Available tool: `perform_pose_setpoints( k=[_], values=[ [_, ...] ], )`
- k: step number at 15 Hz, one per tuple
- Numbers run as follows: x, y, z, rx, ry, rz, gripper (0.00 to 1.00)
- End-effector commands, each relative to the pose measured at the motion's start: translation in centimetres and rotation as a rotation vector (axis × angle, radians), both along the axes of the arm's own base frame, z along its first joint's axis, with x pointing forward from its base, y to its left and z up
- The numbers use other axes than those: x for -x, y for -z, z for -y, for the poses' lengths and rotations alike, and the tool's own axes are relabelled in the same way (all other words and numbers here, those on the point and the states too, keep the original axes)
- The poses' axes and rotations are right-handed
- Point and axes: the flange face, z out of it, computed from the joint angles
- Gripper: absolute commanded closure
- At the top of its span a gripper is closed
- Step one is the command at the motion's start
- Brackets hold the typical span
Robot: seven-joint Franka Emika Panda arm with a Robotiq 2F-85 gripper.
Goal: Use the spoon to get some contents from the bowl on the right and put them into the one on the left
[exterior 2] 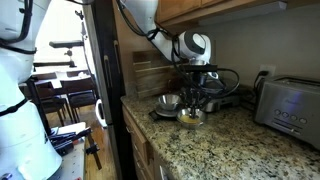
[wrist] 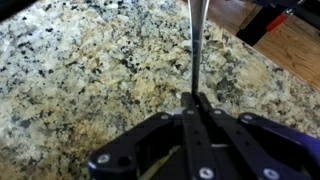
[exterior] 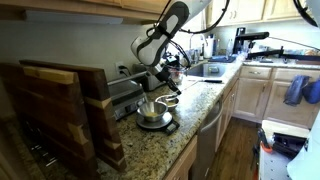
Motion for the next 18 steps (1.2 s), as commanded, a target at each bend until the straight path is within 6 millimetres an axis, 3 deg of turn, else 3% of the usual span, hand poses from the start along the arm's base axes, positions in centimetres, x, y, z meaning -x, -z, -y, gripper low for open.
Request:
perform_pose_setpoints(
  k=[1,3,4,8,18],
  values=[
    [0.5,-2.1,-0.7,-0.065,-0.017,0.01,0.96],
    [0.4,-2.7,-0.7,-0.118,0.007,0.031,0.96],
    [-0.2,-0.7,-0.9,-0.065,0.001,0.009,0.93],
    [-0.3,-1.6,-0.8,-0.093,0.01,0.023,0.93],
    [0.0,-1.2,-1.1,-0.056,-0.007,-0.001,0.97]
  ],
)
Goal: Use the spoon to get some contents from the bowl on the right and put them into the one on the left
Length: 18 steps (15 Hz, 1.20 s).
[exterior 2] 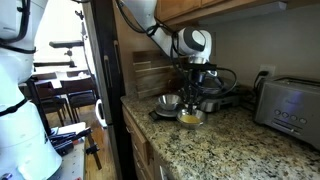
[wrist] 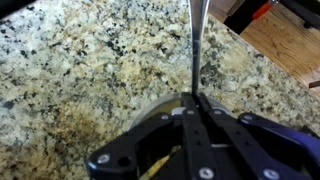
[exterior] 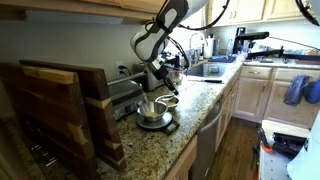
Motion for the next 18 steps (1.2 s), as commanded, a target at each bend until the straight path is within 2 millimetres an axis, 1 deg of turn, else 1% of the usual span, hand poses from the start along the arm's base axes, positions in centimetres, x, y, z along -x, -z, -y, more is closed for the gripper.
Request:
perform_pose_setpoints(
  k=[1,4,8,11,14,18],
  values=[
    [0.3,0.1,-0.3,0.041,-0.02,-0.027,0.97],
    [0.5,0.6,-0.3,0.073,-0.044,-0.046,0.97],
    [0.5,2.3,-0.9,0.139,-0.102,-0.084,0.97],
    [0.6,3.8,-2.0,0.21,-0.167,-0.143,0.97],
    [0.7,4.7,-3.5,0.284,-0.239,-0.203,0.97],
    [0.7,5.1,-5.5,0.374,-0.328,-0.264,0.97]
  ],
)
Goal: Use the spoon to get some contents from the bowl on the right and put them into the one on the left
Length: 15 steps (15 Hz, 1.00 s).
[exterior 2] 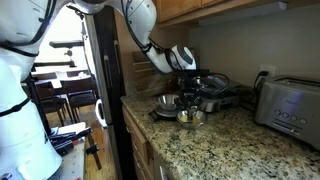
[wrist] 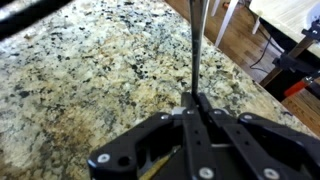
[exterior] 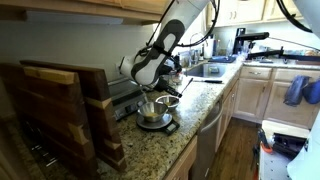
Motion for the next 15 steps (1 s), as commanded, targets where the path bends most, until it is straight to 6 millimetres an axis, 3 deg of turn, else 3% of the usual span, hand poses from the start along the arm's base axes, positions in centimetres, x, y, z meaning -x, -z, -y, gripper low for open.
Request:
perform_pose_setpoints(
  k=[1,6,15],
  values=[
    [0.1,-0.4,-1.5,0.093,-0.055,-0.053,0.97],
    [1.1,0.3,-1.7,0.135,-0.071,-0.097,0.97],
    [-1.1,2.4,0.9,0.246,-0.117,0.011,0.97]
  ],
)
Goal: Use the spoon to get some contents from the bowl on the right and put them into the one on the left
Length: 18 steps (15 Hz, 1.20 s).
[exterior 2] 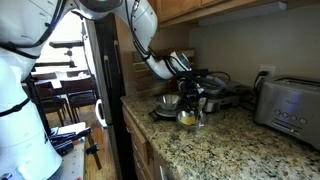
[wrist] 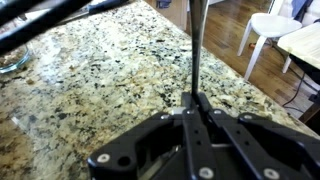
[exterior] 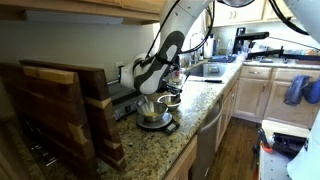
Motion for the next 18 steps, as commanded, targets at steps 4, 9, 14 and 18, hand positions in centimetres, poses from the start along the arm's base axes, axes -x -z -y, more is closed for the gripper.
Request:
perform_pose_setpoints(
  k=[4,9,14,18],
  values=[
    [-1.1,1.7,-0.2,0.024,-0.082,0.057,0.97],
    [-0.8,3.0,-1.3,-0.035,-0.113,0.06,0.97],
    [0.1,3.8,-1.2,-0.118,-0.086,0.068,0.97],
    [0.5,3.1,-0.5,-0.138,-0.062,0.089,0.97]
  ],
)
